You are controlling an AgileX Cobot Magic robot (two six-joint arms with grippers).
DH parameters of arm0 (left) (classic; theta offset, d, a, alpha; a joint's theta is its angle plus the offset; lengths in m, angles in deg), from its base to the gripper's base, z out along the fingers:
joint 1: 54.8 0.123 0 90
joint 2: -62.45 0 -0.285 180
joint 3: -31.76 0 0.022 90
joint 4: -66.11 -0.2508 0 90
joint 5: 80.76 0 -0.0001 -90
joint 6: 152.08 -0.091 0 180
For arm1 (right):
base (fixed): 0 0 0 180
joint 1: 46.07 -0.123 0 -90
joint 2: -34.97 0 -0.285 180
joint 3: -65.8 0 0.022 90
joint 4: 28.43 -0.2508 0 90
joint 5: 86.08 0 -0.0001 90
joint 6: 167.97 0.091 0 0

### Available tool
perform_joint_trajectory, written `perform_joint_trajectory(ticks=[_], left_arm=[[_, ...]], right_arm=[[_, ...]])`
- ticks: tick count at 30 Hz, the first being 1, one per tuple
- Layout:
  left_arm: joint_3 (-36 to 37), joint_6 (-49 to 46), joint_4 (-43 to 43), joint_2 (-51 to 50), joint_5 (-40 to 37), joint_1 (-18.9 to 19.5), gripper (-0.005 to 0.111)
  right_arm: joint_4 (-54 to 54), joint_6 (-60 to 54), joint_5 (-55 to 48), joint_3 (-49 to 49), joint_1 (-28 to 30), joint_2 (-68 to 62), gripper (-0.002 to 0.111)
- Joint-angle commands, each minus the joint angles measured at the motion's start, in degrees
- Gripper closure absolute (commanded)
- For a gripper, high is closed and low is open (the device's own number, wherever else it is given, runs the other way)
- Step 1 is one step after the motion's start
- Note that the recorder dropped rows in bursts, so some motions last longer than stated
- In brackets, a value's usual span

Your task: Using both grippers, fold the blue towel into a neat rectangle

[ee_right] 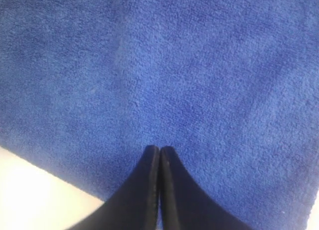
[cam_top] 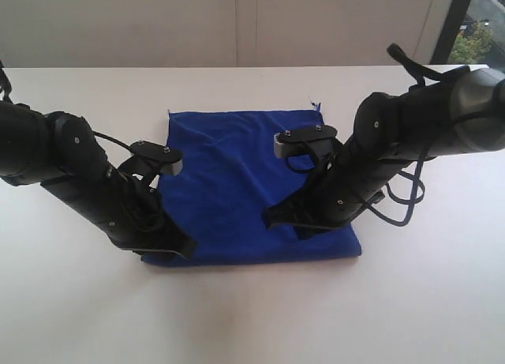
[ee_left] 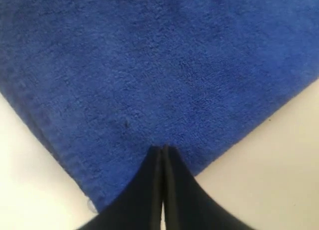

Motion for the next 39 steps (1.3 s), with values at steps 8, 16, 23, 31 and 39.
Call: perform_joint_trajectory(ticks=[8, 16, 23, 31, 39], left_arm=[[0.44, -0.17, -0.53, 0.15, -0.83, -0.16, 0.107], [0.55, -0.17, -0.53, 0.15, -1.3, -0.16, 0.107], [0.55, -0.17, -0.53, 0.15, -2.29, -0.16, 0.107], [0.55, -0.17, -0.53, 0.15, -2.44, -0.16, 0.107], [0.55, -0.17, -0.53, 0.15, -2.44, -0.16, 0.107]], right_arm=[[0.39, 0.22, 0.46, 0.45, 0.0, -0.52, 0.108], [6.95, 5.54, -0.29, 1.05, 0.0, -1.82, 0.108], [7.72, 5.71, -1.72, 1.05, 0.0, -1.82, 0.108], [13.13, 10.76, -2.51, 1.05, 0.0, -0.92, 0.108], [13.64, 10.23, -3.88, 1.05, 0.0, 2.65, 0.108]])
